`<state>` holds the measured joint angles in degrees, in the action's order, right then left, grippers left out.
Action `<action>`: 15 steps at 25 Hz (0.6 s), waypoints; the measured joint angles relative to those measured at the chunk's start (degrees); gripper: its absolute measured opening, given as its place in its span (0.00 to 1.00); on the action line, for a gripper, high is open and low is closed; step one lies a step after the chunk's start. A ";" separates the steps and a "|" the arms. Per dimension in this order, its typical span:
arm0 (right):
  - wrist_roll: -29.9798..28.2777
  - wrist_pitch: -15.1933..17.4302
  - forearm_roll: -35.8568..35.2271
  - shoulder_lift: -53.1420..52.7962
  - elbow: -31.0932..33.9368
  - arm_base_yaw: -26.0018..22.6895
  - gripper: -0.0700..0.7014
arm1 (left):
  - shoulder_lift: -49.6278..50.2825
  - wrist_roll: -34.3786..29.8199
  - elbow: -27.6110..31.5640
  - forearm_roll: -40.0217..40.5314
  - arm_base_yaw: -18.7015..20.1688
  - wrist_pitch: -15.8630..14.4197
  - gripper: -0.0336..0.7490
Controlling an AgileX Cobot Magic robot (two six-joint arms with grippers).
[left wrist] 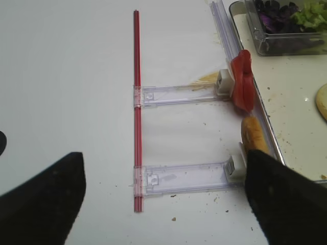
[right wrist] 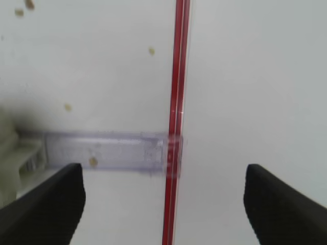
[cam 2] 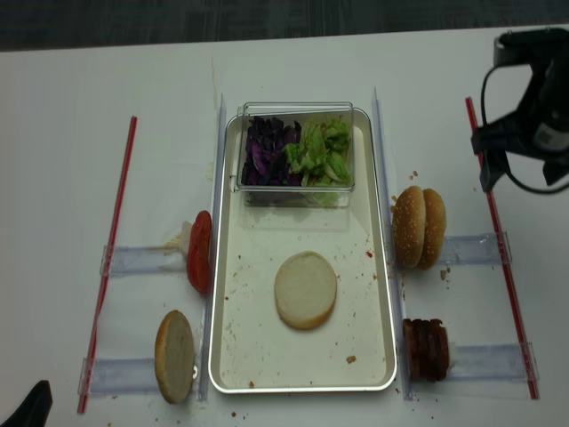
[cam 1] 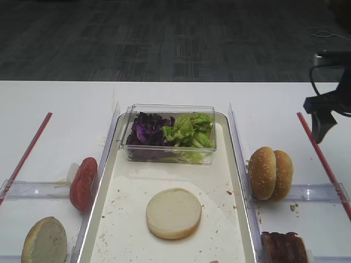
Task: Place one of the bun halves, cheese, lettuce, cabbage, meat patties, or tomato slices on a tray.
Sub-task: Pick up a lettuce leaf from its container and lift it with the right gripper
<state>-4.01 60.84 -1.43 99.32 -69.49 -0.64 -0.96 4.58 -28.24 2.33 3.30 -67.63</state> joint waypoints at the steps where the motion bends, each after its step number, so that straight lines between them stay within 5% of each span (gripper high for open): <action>1: -0.04 0.45 0.00 3.08 -3.57 0.00 0.94 | 0.00 0.00 0.00 0.00 0.00 0.00 0.83; 8: -0.48 5.73 -0.59 19.74 -25.04 -1.55 0.94 | 0.00 0.00 0.00 0.00 0.00 0.00 0.83; 15: -0.73 8.00 -3.93 25.48 -32.96 -2.20 0.94 | 0.00 0.00 0.00 0.00 0.00 0.00 0.83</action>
<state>-4.73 68.84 -5.36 124.80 -102.45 -2.85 -0.96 4.58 -28.24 2.33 3.30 -67.63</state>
